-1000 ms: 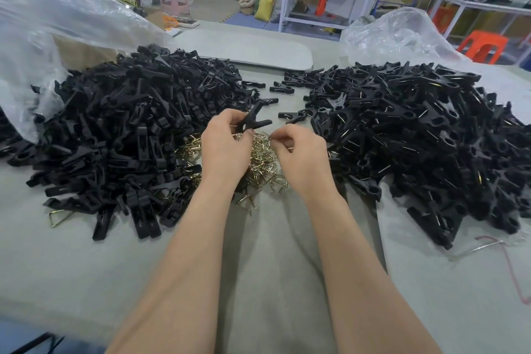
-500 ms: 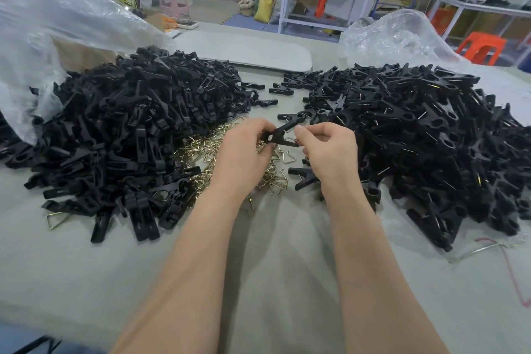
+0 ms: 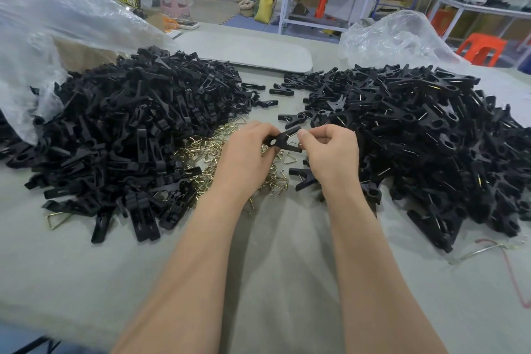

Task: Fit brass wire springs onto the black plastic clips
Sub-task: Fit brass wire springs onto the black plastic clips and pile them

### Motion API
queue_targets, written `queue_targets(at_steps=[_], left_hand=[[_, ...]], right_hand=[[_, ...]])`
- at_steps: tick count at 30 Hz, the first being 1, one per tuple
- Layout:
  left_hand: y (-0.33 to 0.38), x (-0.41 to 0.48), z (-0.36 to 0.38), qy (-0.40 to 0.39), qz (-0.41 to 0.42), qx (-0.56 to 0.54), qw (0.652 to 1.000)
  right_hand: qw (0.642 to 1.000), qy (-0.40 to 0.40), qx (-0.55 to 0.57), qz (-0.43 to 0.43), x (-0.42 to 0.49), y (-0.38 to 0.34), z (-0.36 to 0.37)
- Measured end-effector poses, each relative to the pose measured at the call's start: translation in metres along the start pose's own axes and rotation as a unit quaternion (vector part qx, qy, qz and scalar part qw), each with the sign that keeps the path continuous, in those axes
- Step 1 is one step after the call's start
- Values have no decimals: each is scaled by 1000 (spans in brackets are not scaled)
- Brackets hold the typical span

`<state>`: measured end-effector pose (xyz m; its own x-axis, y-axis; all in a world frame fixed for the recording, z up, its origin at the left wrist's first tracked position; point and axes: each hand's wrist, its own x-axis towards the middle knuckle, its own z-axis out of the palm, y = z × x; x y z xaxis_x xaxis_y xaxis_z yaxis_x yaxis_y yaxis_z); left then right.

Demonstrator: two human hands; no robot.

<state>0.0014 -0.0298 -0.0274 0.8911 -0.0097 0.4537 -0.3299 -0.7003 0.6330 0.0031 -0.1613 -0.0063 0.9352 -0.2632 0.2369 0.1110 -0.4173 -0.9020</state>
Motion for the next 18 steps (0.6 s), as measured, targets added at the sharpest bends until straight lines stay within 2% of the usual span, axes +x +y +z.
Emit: queue_targets(at_steps=[18], left_hand=[[3,-1,-1,10,23,6,1000]], right_hand=[[1000,4,-4,-2,1,4,-1]])
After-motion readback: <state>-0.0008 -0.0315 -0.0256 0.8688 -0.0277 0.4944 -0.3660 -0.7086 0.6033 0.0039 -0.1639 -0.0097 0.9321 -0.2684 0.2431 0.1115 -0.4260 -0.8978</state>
